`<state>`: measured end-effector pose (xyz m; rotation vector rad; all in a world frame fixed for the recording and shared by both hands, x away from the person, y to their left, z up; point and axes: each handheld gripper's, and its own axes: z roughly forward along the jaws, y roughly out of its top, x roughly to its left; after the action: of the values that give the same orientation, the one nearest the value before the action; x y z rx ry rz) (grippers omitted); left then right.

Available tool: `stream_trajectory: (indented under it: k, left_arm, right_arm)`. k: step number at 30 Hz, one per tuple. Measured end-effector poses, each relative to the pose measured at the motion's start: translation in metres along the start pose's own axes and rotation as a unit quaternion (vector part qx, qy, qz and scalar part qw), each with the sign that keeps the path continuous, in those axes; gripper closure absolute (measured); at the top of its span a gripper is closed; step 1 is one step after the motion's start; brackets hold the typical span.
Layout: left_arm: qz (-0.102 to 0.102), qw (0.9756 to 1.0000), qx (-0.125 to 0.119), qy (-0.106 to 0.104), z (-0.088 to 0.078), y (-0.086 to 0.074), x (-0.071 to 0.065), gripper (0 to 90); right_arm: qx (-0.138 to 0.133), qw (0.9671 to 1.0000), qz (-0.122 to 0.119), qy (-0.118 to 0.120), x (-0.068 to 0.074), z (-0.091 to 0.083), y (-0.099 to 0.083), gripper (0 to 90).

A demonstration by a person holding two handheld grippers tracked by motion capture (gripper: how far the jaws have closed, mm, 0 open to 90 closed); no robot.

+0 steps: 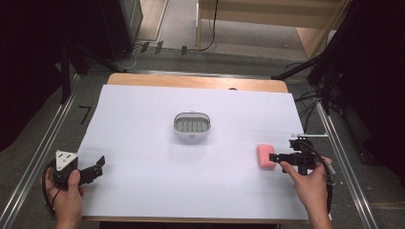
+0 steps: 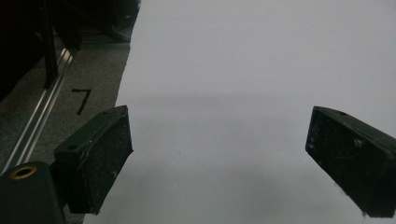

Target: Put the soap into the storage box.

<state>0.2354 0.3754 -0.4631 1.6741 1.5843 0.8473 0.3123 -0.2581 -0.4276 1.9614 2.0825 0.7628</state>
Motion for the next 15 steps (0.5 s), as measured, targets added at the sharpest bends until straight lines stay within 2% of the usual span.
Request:
stream_trajectory:
  k: [10,15]
  left_arm:
    - [0.0,1.0,0.002,-0.001,0.0,0.0,0.0,7.6]
    - [0.0,1.0,0.002,-0.002,0.0,0.0,0.0,7.6]
  right_arm:
    - [0.023,0.9997,0.007,0.01,0.014,0.013,0.006,19.6]
    - [0.04,0.9991,0.011,0.001,0.02,0.022,0.008,23.1]
